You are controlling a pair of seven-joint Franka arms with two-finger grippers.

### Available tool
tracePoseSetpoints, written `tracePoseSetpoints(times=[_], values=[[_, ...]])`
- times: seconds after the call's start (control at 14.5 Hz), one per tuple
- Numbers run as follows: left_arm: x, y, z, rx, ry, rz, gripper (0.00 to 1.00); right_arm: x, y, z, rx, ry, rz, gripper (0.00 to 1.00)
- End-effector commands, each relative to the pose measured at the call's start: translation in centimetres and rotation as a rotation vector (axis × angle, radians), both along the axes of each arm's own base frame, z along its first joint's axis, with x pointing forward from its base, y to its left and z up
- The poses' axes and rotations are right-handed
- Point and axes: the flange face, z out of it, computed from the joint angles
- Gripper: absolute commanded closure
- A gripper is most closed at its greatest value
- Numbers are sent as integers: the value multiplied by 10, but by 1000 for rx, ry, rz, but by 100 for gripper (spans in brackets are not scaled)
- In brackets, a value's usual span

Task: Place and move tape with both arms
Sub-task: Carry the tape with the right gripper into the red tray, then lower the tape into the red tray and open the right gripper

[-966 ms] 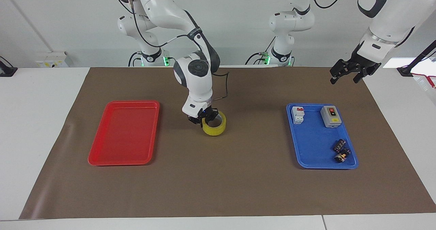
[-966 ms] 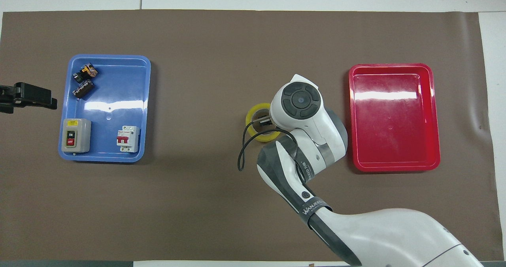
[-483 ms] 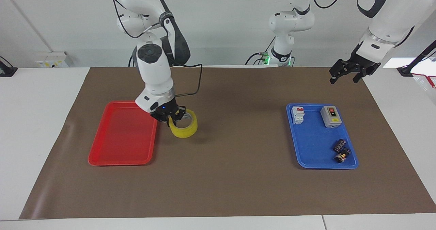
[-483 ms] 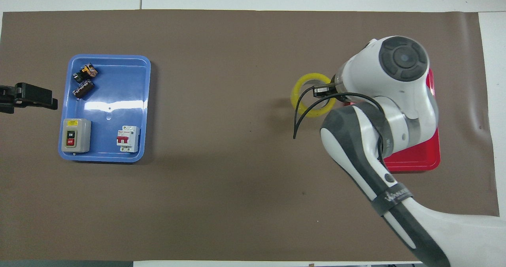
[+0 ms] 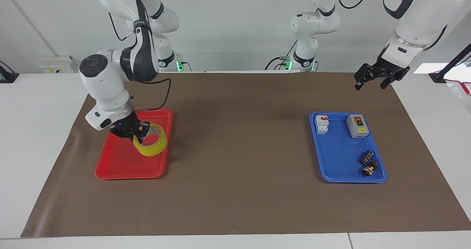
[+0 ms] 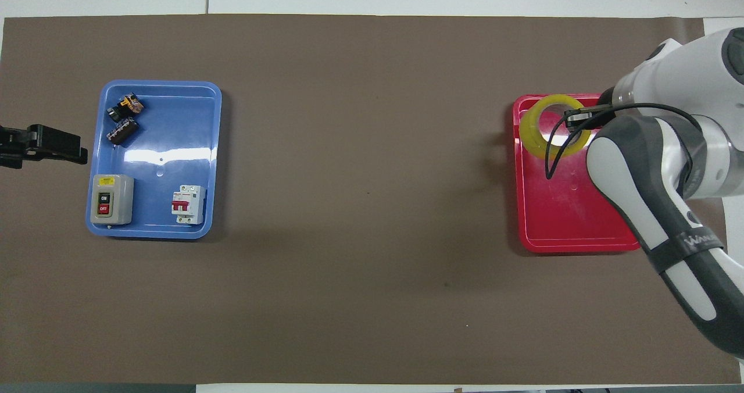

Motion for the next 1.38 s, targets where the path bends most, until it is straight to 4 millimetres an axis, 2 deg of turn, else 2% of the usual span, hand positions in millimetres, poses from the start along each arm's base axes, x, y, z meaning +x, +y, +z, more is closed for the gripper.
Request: tracePoseSetpoints(times=[0.0, 0.21, 0.34, 0.62, 1.31], values=[[-9, -2, 5, 22, 7, -16, 0, -17, -27, -15, 6, -13, 51, 100], [-8, -1, 5, 22, -2, -16, 0, -29, -61, -39, 0, -12, 78, 100], [-8, 2, 5, 22, -2, -9, 0, -36, -57, -52, 11, -2, 69, 100], [-7, 4, 5, 22, -2, -4, 0, -42, -49, -58, 42, 4, 64, 100], [-7, 5, 5, 22, -2, -3, 0, -51, -50, -72, 31, -32, 77, 100]])
